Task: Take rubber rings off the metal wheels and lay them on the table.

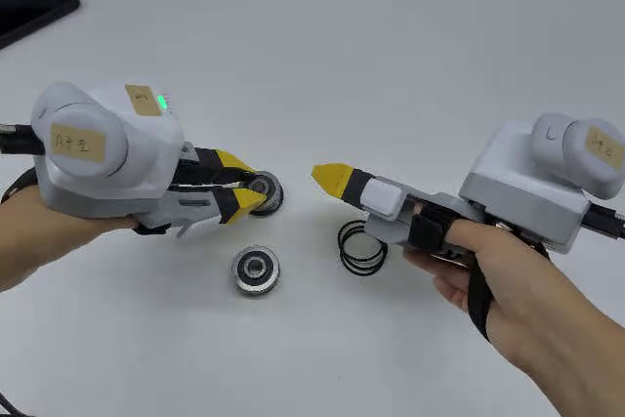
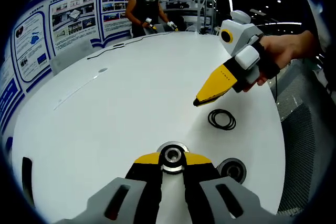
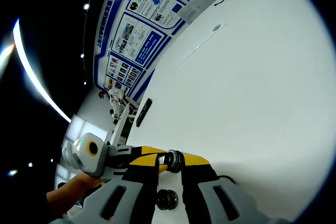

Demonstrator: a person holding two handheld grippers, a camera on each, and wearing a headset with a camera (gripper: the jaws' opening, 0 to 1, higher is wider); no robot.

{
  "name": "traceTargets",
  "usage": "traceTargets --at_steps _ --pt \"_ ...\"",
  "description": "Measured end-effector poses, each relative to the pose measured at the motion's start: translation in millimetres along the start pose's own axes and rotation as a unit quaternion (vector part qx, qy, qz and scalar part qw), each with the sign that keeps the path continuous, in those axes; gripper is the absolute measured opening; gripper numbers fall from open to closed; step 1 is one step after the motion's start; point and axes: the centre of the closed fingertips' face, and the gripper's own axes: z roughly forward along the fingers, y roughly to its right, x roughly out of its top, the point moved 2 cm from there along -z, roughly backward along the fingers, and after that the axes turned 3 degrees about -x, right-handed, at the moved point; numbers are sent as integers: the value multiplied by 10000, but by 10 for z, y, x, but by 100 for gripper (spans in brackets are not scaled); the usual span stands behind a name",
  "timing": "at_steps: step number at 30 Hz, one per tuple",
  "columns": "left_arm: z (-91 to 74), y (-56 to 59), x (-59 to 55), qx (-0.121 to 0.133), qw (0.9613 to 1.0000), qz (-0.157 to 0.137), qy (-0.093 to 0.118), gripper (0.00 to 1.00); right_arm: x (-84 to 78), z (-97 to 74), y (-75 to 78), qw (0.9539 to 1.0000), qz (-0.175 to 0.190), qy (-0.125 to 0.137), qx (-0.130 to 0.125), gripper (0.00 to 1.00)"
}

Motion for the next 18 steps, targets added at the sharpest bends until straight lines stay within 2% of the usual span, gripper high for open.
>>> traceTargets --at_steps 11,18 --pt "18 4 -6 -36 9999 96 -10 14 -28 43 21 10000 39 -59 14 18" --pt "22 -17 -23 -68 9997 181 -132 13 -96 112 21 9997 128 -196 95 22"
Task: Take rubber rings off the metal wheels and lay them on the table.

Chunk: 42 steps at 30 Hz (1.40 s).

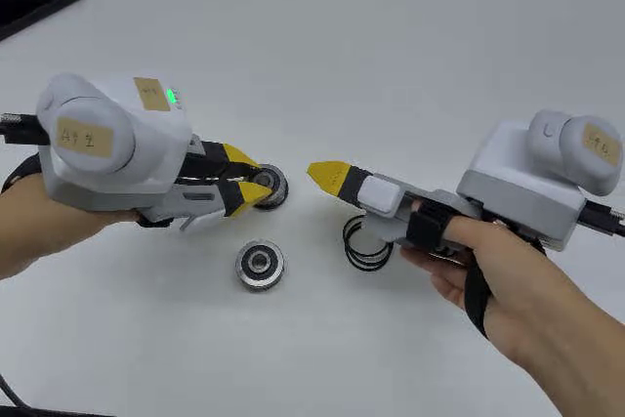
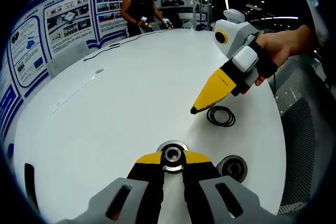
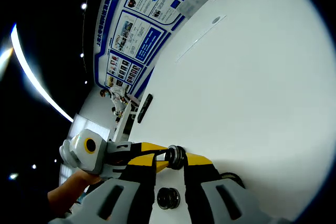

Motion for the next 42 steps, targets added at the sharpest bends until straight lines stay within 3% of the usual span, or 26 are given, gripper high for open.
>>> traceTargets --at_steps 12,21,42 --pt "-6 -4 -10 -50 9997 215 -72 12 -150 256 -95 9992 -126 -316 197 41" --pt "-12 3 -9 -62 9994 314 -101 12 -164 355 -140 9991 47 -374 212 51" --pt "-21 -11 -35 -68 9994 317 -86 12 -150 420 -185 9981 -24 -566 244 50"
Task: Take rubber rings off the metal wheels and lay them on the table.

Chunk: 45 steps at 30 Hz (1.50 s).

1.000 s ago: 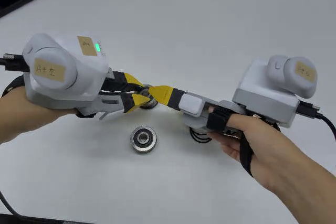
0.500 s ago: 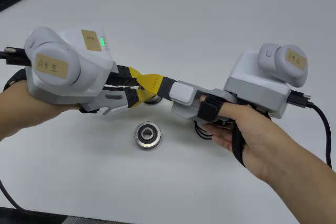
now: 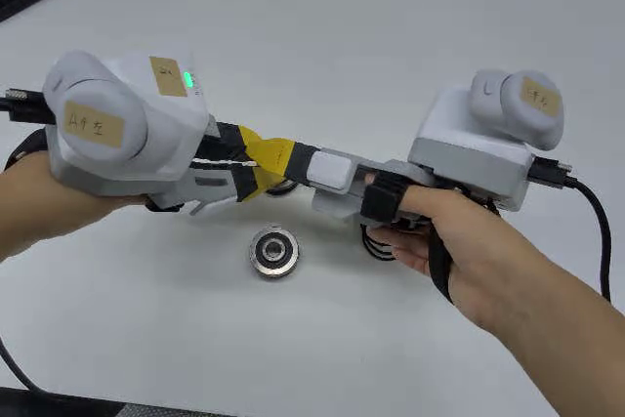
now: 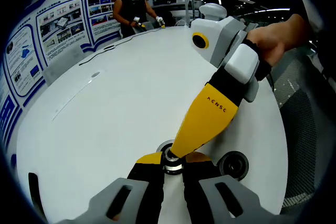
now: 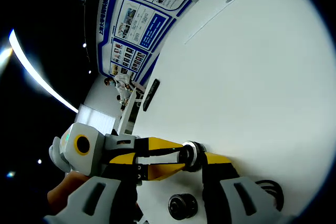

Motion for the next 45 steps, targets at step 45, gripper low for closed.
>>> traceTargets --at_steps 45 --pt "0 54 48 -34 10000 1 14 12 -30 -72 152 9999 29 -142 36 24"
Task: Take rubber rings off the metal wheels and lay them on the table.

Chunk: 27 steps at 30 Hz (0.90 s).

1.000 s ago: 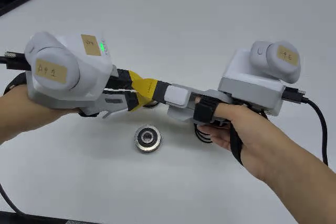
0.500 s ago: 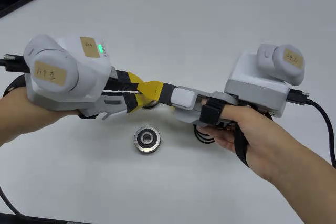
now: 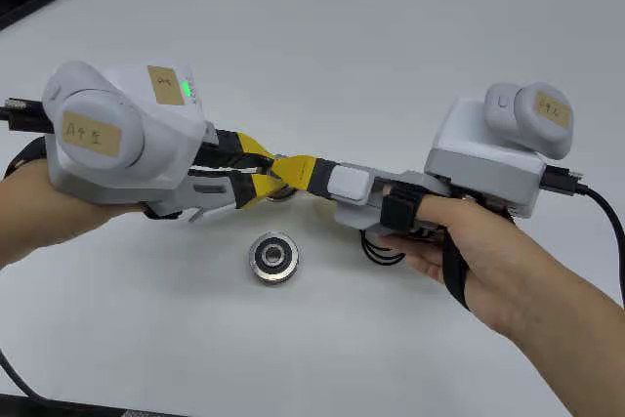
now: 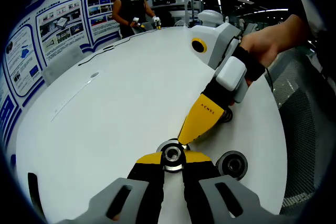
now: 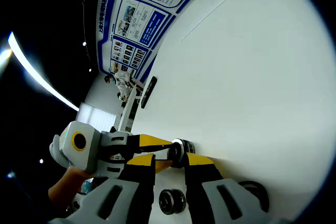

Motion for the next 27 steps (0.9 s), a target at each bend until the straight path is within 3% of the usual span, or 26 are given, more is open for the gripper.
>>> traceTargets --at_steps 10,17,27 --pt "-3 -10 -10 0 10000 -9 12 12 -6 15 157 9993 146 -63 -350 4" --pt "0 -13 -8 0 10000 -3 13 12 6 8 141 9991 134 -16 -390 2" --pt "1 -35 -28 4 10000 4 22 12 16 2 99 9982 -285 79 -529 1"
